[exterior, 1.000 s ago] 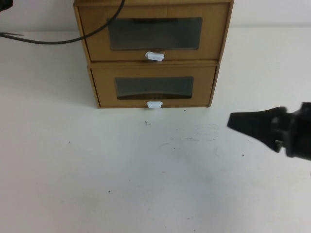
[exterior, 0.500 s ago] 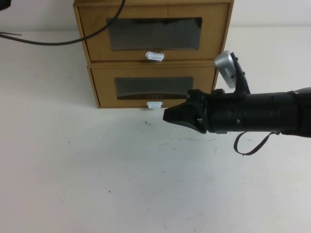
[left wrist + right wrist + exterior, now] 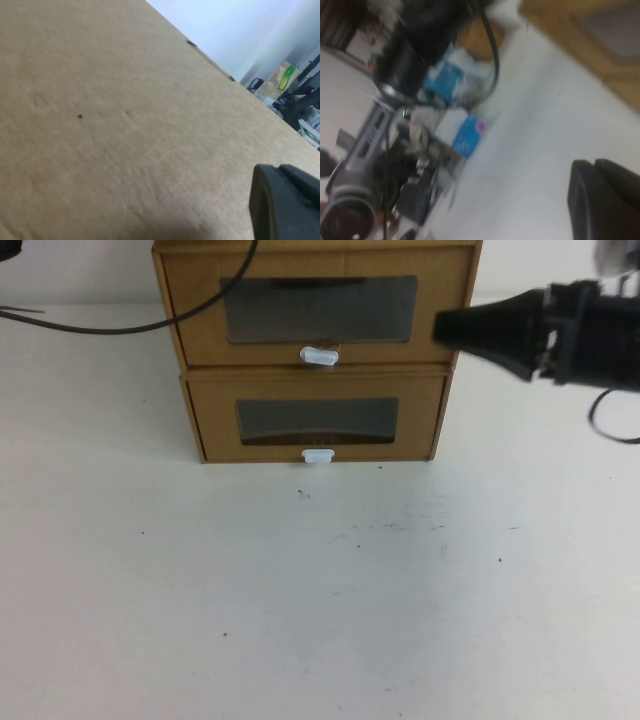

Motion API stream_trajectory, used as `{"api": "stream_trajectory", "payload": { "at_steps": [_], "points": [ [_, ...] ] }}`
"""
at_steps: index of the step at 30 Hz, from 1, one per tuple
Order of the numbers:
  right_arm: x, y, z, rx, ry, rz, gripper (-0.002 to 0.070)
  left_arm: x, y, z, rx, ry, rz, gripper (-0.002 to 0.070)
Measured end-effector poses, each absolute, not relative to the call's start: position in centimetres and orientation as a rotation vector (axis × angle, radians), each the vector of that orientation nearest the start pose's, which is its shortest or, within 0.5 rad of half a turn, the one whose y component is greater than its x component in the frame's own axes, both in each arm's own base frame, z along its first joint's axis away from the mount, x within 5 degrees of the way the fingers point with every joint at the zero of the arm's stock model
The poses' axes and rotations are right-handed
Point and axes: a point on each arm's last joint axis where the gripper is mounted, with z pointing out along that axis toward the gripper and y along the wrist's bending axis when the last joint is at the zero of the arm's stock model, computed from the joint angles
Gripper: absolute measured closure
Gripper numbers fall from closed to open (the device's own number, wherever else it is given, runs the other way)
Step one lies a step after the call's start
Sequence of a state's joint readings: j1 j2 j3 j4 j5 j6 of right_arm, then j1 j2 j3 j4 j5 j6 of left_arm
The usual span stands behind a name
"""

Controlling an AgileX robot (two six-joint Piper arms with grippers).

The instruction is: Open the shoe box

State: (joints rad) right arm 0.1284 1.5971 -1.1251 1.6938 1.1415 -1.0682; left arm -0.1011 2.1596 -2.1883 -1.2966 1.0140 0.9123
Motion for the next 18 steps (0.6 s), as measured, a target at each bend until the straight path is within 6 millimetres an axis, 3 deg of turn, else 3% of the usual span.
{"api": "stream_trajectory", "payload": {
  "at_steps": [4,6,8,12,18],
  "points": [
    [29.0,8.6,34.7,-0.276,1.800,1.497,0.0694,47.6,-12.3,37.2,0.612,1.765,-1.069,0.0680],
    [27.3,7.8,34.1,-0.213,1.817,1.460,0.0694,47.6,-12.3,37.2,0.613,1.765,-1.069,0.0680],
    [26.2,7.6,32.2,-0.124,1.879,1.456,0.0694,47.6,-12.3,37.2,0.614,1.764,-1.068,0.0680],
    [25.4,8.1,28.4,0.008,2.018,1.464,0.0694,47.6,-12.3,37.2,0.618,1.762,-1.065,0.0680],
    [26.6,11.4,27.6,-0.074,2.085,1.499,0.0694,47.5,-12.3,37.2,0.622,1.760,-1.064,0.0680]
  ]
}}
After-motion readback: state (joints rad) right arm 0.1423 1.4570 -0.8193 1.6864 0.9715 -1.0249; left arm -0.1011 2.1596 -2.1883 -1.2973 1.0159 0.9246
